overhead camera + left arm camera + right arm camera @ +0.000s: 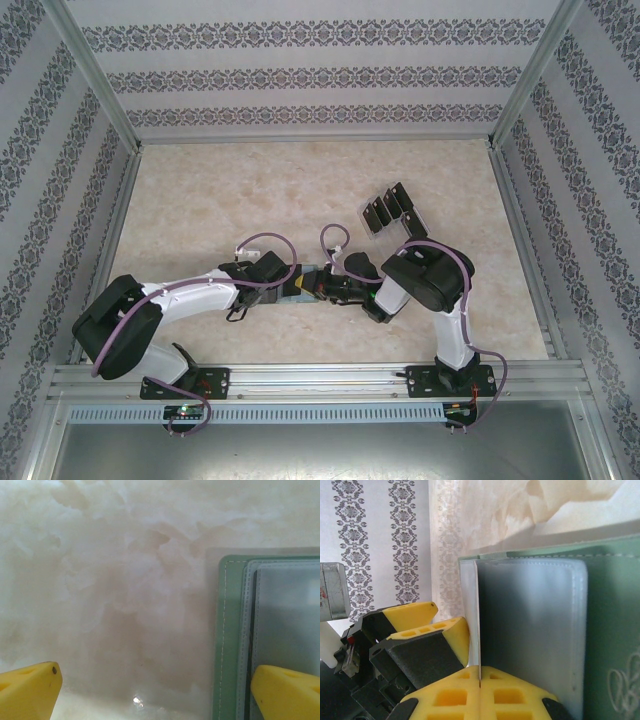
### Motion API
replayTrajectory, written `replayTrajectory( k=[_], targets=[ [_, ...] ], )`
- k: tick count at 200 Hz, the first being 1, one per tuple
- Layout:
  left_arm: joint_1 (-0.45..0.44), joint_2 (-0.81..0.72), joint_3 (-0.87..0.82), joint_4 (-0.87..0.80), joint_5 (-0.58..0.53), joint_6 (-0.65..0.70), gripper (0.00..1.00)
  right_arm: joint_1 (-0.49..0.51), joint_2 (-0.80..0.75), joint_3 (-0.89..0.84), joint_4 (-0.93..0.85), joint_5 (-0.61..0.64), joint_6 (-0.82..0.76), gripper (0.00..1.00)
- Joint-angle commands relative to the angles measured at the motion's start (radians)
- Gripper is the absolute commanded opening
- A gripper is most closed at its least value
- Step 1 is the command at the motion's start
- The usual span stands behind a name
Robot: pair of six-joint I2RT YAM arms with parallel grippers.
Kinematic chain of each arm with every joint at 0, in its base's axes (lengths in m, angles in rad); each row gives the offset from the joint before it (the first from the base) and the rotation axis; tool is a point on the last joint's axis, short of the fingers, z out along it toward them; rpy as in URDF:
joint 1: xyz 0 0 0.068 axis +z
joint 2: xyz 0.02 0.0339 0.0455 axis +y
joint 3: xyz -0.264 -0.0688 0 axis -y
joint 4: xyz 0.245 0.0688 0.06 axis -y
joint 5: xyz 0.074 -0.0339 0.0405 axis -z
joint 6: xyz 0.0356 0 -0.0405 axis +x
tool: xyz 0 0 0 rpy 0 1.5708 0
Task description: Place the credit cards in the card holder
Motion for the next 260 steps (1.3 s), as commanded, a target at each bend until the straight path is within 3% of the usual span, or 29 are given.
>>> replayTrajectory(
  k=[1, 120, 260],
  targets=[
    [0.005, 0.035, -0.046, -0.049, 0.02, -0.003, 1.0, 0.018, 0.021, -0.008, -0.009, -0.01, -0.003, 0.0],
    [0.006, 0.038, -0.042, -0.054, 0.018, 0.002, 1.0, 0.045, 0.015, 0.002, -0.098, 0.01, -0.011, 0.0],
    [0.005, 0.038, -0.039, -0.058, 0.017, 0.004, 1.0, 0.051, 0.01, -0.055, -0.084, 0.058, 0.061, 0.0]
  ],
)
